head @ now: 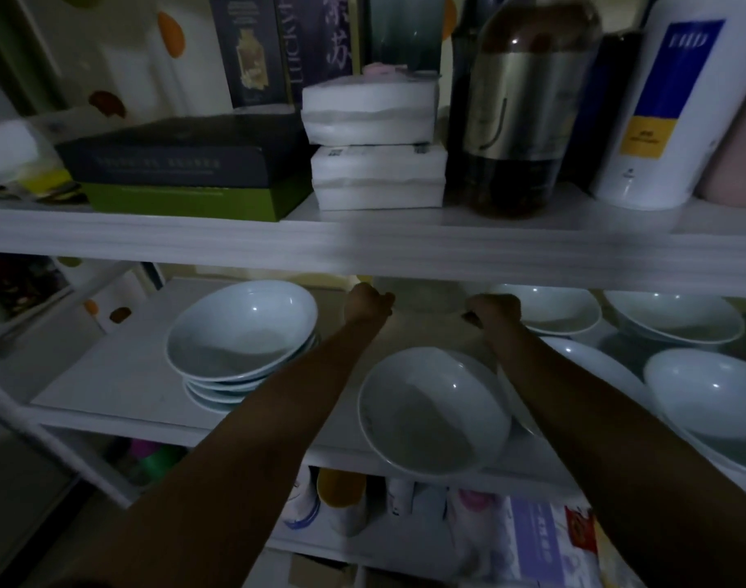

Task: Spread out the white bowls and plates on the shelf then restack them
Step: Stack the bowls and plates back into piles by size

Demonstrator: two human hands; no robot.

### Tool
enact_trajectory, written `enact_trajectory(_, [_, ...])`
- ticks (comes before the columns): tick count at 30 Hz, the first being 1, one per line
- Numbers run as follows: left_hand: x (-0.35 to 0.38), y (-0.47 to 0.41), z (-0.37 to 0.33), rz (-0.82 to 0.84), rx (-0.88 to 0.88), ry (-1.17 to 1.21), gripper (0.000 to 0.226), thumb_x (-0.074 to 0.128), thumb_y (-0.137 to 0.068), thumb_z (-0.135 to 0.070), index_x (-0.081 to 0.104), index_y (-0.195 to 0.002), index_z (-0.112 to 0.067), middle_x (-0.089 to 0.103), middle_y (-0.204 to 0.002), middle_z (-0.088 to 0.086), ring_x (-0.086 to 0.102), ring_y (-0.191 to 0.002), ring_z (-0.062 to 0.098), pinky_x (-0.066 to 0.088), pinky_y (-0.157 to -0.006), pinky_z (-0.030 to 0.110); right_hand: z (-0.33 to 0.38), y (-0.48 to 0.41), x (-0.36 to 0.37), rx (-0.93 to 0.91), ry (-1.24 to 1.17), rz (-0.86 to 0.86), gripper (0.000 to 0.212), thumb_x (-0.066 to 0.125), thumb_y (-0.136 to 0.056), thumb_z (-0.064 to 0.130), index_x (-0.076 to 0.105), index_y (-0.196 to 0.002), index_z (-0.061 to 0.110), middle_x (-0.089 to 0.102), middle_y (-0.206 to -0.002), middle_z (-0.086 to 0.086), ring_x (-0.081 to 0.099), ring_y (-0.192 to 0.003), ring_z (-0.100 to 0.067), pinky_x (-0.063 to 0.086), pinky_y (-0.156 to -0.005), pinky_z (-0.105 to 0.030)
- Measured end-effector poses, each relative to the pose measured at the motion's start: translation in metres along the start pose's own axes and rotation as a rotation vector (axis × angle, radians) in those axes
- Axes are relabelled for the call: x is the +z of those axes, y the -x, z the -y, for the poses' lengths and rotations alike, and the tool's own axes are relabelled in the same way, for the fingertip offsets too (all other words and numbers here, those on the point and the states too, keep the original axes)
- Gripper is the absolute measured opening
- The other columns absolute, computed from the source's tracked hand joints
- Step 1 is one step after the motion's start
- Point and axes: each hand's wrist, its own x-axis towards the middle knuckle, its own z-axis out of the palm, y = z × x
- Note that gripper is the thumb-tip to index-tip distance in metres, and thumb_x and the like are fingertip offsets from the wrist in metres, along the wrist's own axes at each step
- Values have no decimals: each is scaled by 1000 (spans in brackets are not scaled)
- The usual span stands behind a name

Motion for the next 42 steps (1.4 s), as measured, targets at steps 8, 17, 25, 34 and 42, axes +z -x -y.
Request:
enact_trajectory(8, [-25, 79, -13, -198, 107, 82, 28, 60, -81, -35, 55, -74, -9, 69, -82, 20, 64, -79, 33, 52, -75, 39, 3, 43, -24, -101, -3, -12, 16, 65, -78, 9, 53, -88, 4, 55, -74, -13, 52, -56, -17, 50, -43, -24])
enact_trajectory(17, [-27, 152, 23, -324, 70, 199, 26, 64, -82, -27, 54, -67, -7, 65, -76, 22, 63, -77, 35, 51, -70, 39, -44, 94, -58, -268, 280, -1, 52, 61, -79, 25, 49, -126, 5, 62, -101, -10, 64, -75, -25, 51, -70, -34])
enact_trajectory(25, [-18, 185, 58, -314, 32, 229, 26, 61, -85, -25, 54, -67, -9, 60, -71, 13, 59, -72, 28, 41, -66, 27, -73, 123, -75, -324, 492, 11, 48, 60, -86, 29, 48, -120, -2, 58, -114, -20, 57, -100, -32, 38, -70, -30])
enact_trajectory(34, [-9, 185, 74, -185, 59, 184, 26, 54, -93, -21, 51, -98, 4, 59, -91, 21, 55, -84, 29, 38, -68, 28, -95, 116, -65, -311, 519, 13, 54, 60, -88, 29, 34, -126, -1, 50, -130, -21, 54, -115, -37, 47, -86, -40])
enact_trajectory(42, [-17, 140, 65, -190, 4, -109, 40, 41, -97, -40, 57, -99, -3, 61, -87, 12, 63, -87, 32, 42, -68, 30, -78, 89, -45, -282, 630, 95, 86, 64, -84, 43, 22, -143, -3, 40, -142, -21, 46, -126, -38, 46, -99, -43])
